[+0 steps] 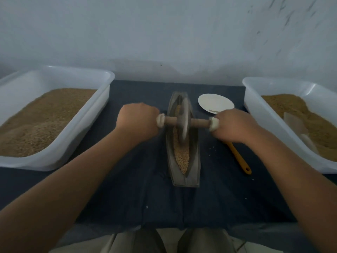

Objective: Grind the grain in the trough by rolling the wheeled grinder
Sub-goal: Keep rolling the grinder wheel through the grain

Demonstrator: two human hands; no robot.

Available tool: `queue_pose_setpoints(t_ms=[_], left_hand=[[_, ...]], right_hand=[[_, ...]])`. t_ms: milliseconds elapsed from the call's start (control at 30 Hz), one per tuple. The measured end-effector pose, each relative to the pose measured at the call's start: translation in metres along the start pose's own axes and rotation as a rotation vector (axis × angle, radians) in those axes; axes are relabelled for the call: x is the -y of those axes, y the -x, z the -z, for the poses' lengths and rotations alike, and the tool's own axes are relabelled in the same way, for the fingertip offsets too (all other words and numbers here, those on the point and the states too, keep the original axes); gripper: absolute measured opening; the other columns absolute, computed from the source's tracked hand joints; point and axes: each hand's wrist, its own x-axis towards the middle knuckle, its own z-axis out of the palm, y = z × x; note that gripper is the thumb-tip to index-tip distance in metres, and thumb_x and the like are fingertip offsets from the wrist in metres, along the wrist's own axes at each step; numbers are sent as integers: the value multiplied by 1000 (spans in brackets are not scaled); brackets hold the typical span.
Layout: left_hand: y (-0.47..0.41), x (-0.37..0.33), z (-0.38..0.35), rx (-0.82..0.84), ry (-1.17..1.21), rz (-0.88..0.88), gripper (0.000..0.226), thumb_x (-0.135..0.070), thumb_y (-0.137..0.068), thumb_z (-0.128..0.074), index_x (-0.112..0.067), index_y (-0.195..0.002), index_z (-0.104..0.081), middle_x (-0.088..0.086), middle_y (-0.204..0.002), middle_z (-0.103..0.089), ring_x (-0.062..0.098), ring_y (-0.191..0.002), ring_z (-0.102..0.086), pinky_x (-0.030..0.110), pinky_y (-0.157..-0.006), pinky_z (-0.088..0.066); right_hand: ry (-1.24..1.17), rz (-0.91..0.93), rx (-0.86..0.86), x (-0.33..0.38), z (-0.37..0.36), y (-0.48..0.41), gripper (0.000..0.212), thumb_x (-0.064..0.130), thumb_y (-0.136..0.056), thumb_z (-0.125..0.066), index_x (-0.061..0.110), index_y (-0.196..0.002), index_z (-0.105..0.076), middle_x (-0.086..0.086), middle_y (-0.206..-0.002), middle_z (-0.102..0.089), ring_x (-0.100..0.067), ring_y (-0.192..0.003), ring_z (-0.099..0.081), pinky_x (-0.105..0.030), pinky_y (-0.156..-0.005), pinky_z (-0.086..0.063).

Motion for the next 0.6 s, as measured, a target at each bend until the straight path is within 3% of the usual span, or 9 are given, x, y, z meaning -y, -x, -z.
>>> queue_pose_setpoints(t_ms=[33,133,200,267,367,433,500,600], left_hand=[[20,-1,1,-38,-20,-28,39,-48,-87,-59,-28,-62,-36,-10,-58,-42,15,-49,-41,25,-51,-27],[58,1,9,-140,-14,-102,59,-48,-74,-75,-34,-62,-19,-14,-51,-30,6,-40,-24,18,-49,-15],[57,3,5,-135,-2,-87,58,-47,-77,-74,-33,-61,-21,-14,-50,-31,7,-39,-25,18,-49,-16],[38,2,-5,-81,-11,-41,43,-49,-87,-60,-29,-60,-34,-12,-53,-40,10,-43,-34,22,-48,-21],[-14,2,-15,-6,42,54,35,-48,-93,-47,-25,-66,-47,-7,-65,-53,19,-55,-48,29,-56,-38],[-37,2,-14,30,82,79,36,-50,-91,-47,-25,-67,-51,-5,-70,-58,22,-61,-54,32,-60,-43],[-38,1,-11,33,81,76,38,-53,-92,-50,-25,-67,-54,-5,-69,-58,21,-61,-55,31,-58,-41],[2,0,-7,-34,25,29,39,-51,-95,-48,-28,-64,-47,-9,-62,-50,15,-52,-45,27,-52,-29]], right_hand=[[-35,47,28,-1,0,17,31,62,-68,-51,34,-74,-64,10,-66,-64,-6,-59,-58,-29,-50,-40],[-160,156,109,3,11,57,40,73,-57,-42,65,-95,-52,51,-88,-52,6,-74,-61,-28,-50,-37],[-150,142,98,4,10,55,38,72,-58,-41,59,-90,-57,39,-82,-60,-6,-61,-60,-30,-51,-41],[-66,62,-9,5,4,35,35,64,-68,-48,34,-73,-63,11,-64,-63,-6,-60,-58,-32,-53,-46],[-2,-9,-207,12,5,-2,28,48,-83,-53,26,-66,-55,6,-63,-58,-16,-60,-54,-32,-54,-44],[-5,-5,-262,17,12,-16,25,37,-83,-57,22,-64,-50,3,-61,-55,-19,-55,-51,-32,-53,-44],[-4,-12,-209,16,16,-19,22,36,-83,-60,22,-68,-53,1,-66,-58,-19,-59,-53,-34,-56,-50],[-12,-5,-16,8,12,8,23,50,-83,-60,29,-74,-62,6,-72,-65,-14,-67,-60,-38,-63,-57]])
